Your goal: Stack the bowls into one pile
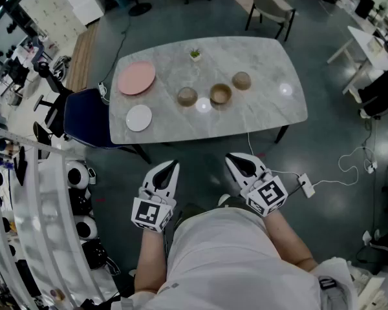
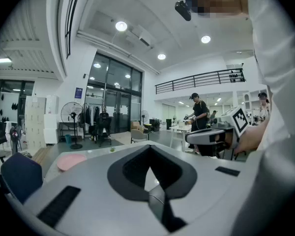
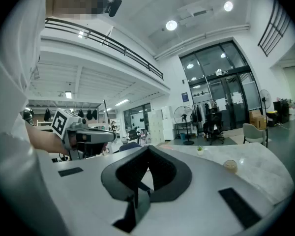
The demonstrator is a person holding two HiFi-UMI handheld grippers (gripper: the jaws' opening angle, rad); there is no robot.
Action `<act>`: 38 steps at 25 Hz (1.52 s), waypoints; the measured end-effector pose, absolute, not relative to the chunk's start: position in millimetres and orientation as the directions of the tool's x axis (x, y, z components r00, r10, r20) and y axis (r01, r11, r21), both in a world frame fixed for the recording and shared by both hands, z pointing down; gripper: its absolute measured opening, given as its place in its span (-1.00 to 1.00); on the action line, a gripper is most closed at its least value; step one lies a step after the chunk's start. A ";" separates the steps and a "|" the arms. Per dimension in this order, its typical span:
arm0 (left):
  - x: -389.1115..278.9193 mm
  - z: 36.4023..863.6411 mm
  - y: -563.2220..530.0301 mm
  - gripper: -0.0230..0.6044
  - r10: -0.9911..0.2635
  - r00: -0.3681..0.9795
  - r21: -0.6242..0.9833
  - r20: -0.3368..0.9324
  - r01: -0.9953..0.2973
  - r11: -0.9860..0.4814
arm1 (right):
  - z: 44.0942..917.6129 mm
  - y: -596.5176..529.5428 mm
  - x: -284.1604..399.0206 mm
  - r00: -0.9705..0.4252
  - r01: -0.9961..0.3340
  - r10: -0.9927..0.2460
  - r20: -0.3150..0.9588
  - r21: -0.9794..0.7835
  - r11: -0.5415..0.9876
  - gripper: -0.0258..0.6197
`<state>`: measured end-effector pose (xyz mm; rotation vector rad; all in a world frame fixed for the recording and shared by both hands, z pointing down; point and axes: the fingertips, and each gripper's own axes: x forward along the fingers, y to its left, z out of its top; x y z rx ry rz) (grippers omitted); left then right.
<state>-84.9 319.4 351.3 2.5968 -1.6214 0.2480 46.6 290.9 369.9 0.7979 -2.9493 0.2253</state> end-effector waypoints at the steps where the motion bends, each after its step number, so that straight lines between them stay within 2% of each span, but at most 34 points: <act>1: -80.3 351.0 315.4 -0.92 -0.889 0.426 -0.010 0.169 -0.901 -0.434 | 371.2 289.0 51.9 -0.862 -0.505 -0.494 0.114 -0.123 0.854 -0.90; 9: -49.7 356.3 287.9 -0.92 -0.907 0.374 0.009 0.191 -0.925 -0.380 | 377.2 266.9 94.1 -0.873 -0.487 -0.477 0.101 -0.158 0.859 -0.90; 17: -39.6 380.8 255.8 -0.92 -0.885 0.402 0.048 0.233 -0.914 -0.402 | 399.3 240.9 116.3 -0.839 -0.544 -0.525 0.143 -0.221 0.809 -0.90; 29: -87.7 397.2 131.5 -0.91 -0.841 0.489 0.101 0.231 -0.872 -0.480 | 408.7 136.1 81.8 -0.757 -0.653 -0.611 0.231 -0.224 0.723 -0.90; 38: -158.7 425.7 52.8 -0.51 -0.800 0.522 0.144 0.296 -0.852 -0.503 | 410.9 56.9 30.6 -0.664 -0.747 -0.698 0.267 -0.215 0.628 -0.90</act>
